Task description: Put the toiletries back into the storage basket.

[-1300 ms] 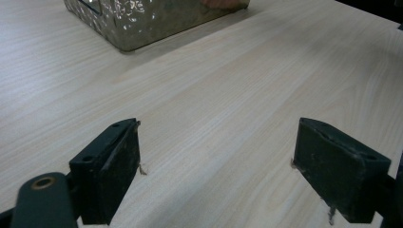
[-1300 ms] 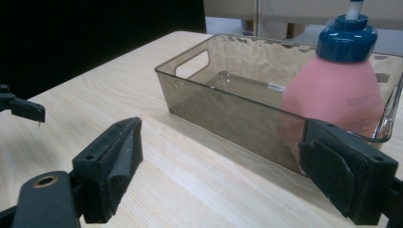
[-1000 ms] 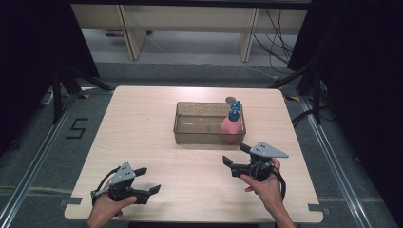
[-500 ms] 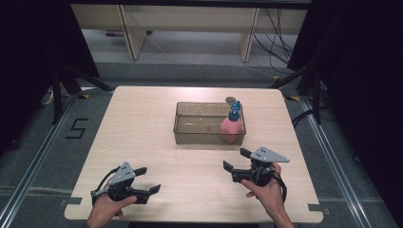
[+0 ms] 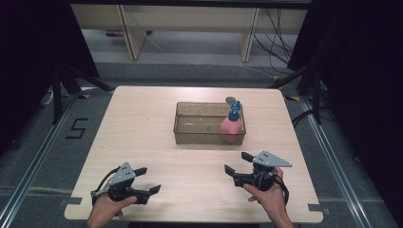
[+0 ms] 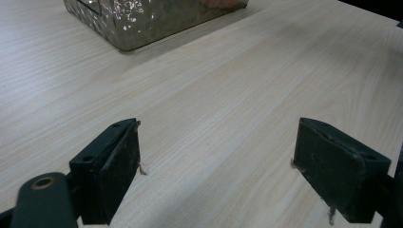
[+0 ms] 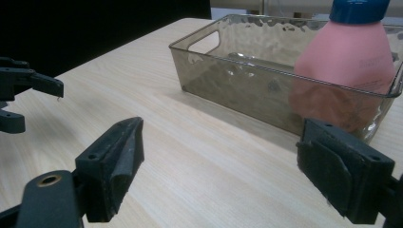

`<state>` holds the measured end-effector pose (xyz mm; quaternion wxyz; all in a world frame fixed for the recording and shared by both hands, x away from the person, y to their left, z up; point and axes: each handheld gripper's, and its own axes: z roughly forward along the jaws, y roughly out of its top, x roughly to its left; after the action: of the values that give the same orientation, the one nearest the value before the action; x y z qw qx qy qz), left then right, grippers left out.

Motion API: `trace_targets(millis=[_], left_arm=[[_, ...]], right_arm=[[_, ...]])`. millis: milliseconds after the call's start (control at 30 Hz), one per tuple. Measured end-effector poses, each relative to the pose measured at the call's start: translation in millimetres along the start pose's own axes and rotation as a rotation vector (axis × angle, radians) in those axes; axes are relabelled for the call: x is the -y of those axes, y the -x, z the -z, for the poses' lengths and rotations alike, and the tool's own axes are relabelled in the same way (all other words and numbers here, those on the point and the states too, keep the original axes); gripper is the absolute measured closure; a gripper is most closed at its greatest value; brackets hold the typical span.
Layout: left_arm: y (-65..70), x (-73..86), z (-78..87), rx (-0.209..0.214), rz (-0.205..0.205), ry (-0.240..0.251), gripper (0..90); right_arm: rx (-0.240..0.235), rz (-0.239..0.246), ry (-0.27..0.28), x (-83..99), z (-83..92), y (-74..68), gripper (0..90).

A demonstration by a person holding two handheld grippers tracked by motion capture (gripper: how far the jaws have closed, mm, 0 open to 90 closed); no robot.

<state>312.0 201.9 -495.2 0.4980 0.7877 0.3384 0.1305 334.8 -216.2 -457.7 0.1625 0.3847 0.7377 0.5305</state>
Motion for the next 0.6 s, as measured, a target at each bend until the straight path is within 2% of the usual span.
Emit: trace_targets(millis=[67, 100, 200, 233, 300, 333, 400, 433, 467, 500, 533, 567, 600], left_arm=[[-0.3, 0.1, -0.1, 0.003, -0.001, 0.002, 15.2], [-0.3, 0.1, 0.1, 0.002, 0.000, 0.001, 15.2], [-0.4, 0.1, 0.1, 0.001, 0.000, 0.002, 15.2], [-0.5, 0.1, 0.3, 0.000, -0.003, 0.000, 15.2], [-0.1, 0.1, -0.1, 0.002, 0.000, 0.002, 15.2], [0.2, 0.1, 0.1, -0.003, 0.001, -0.001, 15.2], [0.2, 0.1, 0.1, -0.003, 0.000, -0.002, 15.2], [0.2, 0.1, 0.1, -0.002, 0.000, -0.001, 15.2], [0.2, 0.1, 0.1, -0.002, 0.000, -0.001, 15.3], [-0.3, 0.2, -0.1, 0.003, 0.000, 0.003, 15.2], [-0.3, 0.2, -0.1, 0.003, 0.000, 0.003, 15.2], [-0.4, 0.2, -0.1, 0.002, 0.000, 0.001, 15.2], [-0.5, 0.2, -0.1, 0.002, -0.001, 0.001, 15.2]], right_arm=[[-0.004, 0.016, 0.004, 0.1, 0.7, 0.7, 16.8], [0.010, 0.013, -0.004, 0.9, 2.9, 0.3, 16.8], [0.005, -0.014, -0.007, 2.6, 3.6, -1.8, 16.7], [-0.015, -0.013, -0.006, 3.3, 3.6, -1.2, 16.8], [-0.010, 0.014, -0.003, 4.1, 4.3, 0.1, 16.7], [0.003, 0.005, -0.001, 4.8, 5.9, -0.8, 16.7], [-0.007, -0.011, -0.008, 6.0, 7.0, -1.9, 16.7], [-0.006, 0.014, -0.003, 7.2, 7.7, -0.4, 16.6], [-0.006, 0.014, -0.003, 7.2, 7.7, -0.4, 16.6], [-0.004, -0.025, -0.012, 9.4, 9.0, -3.1, 16.5], [-0.004, -0.025, -0.012, 9.4, 9.0, -3.1, 16.5], [-0.001, 0.007, -0.012, 9.5, 9.6, -0.9, 16.5], [-0.002, 0.003, -0.004, 10.7, 9.5, -1.3, 16.5]])
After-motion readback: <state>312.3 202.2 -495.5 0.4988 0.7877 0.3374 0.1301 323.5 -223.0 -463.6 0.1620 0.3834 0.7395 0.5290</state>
